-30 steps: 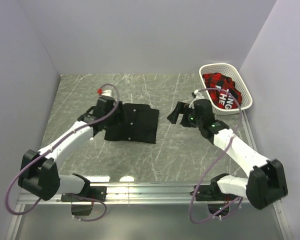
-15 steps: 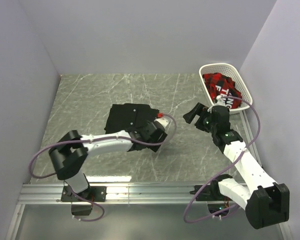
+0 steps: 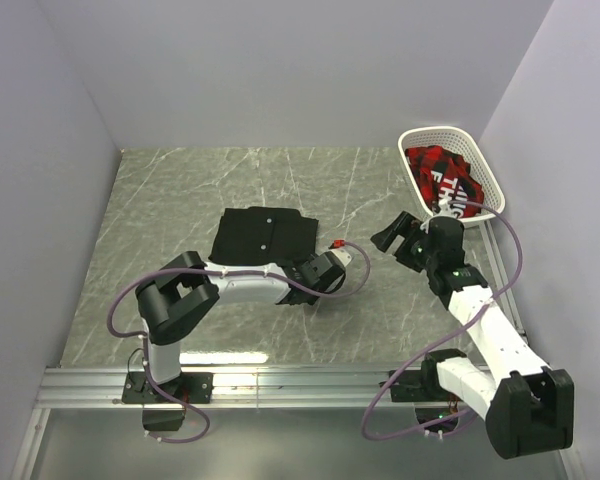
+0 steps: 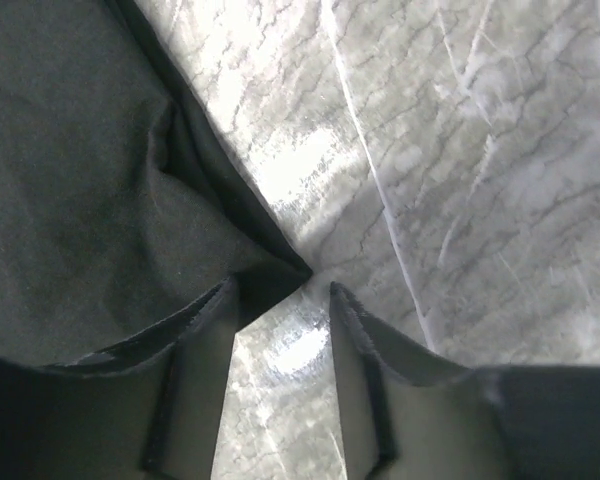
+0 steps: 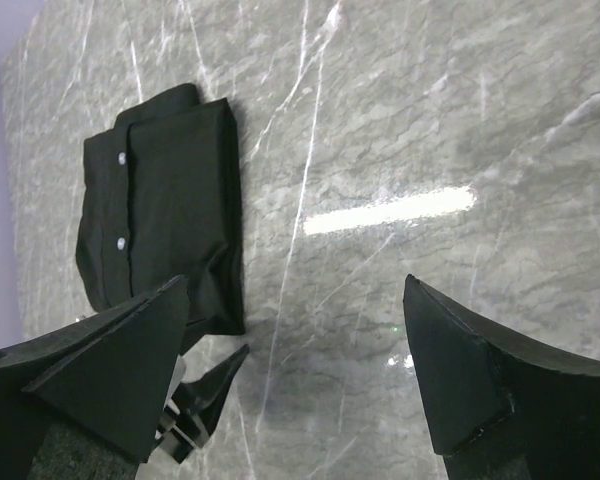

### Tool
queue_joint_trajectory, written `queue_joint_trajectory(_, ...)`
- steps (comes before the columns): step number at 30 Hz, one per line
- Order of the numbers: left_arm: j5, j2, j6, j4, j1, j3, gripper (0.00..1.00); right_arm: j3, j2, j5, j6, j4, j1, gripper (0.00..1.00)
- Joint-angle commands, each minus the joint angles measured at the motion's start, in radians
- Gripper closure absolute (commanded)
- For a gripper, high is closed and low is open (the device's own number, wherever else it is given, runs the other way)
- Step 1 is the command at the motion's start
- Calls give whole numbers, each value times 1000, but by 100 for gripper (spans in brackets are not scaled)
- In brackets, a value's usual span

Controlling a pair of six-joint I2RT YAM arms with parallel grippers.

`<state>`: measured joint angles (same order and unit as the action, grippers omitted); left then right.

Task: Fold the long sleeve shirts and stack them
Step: Fold the shirt

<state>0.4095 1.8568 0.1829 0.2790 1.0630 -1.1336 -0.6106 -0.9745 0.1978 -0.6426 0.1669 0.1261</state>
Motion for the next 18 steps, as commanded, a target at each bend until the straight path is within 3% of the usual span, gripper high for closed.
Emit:
queue_joint_trajectory(1, 35, 13, -3, -14, 6, -14, 61, 20, -19, 43, -17, -70, -8, 7)
queue_joint_trajectory(8, 20, -27, 15, -26, 6, 0, 96, 43, -160, 211, -103, -217, -5, 7)
queue_joint_trajectory(18, -34, -154, 89, -58, 2, 58, 99, 71, -530, 368, -359, -631, 58, 6)
